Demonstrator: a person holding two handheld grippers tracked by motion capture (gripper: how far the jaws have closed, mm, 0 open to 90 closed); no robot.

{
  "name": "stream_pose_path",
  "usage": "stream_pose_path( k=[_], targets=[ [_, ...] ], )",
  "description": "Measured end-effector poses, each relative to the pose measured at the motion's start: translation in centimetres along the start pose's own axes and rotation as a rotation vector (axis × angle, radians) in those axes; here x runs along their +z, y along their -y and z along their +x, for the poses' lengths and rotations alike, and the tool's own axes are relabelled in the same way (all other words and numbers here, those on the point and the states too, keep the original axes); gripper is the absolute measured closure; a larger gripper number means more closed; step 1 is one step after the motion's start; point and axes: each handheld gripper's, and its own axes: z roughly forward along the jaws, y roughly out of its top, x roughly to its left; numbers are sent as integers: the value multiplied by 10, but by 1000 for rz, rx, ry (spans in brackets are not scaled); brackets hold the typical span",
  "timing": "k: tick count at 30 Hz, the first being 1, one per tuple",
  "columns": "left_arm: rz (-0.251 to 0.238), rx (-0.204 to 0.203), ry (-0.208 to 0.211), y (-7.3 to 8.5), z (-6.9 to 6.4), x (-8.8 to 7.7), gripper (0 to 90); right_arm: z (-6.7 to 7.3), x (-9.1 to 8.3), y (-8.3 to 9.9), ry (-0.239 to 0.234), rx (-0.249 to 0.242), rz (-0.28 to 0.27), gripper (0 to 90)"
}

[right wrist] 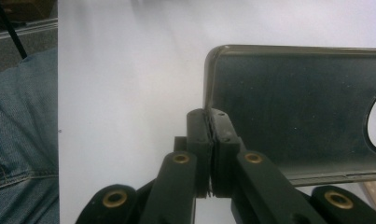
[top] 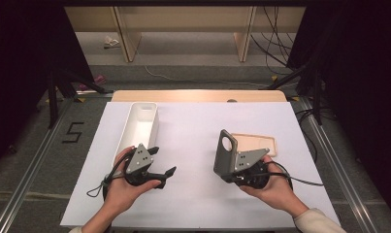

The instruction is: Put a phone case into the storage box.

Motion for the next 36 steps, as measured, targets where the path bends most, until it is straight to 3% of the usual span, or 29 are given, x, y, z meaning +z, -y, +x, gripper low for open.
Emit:
stream_pose_path(
  k=[11,22,36],
  targets=[
    [-14,-24,-18,-20,12,5,156,-1,6,-6,-4,-13,-5,894],
    [-14,-24,1,-40,8,21,163,1,11,-13,-11,-40,-6,894],
    [69,-31,42,-73,4,61,232,6,21,-21,-20,-72,6,894]
  ],
)
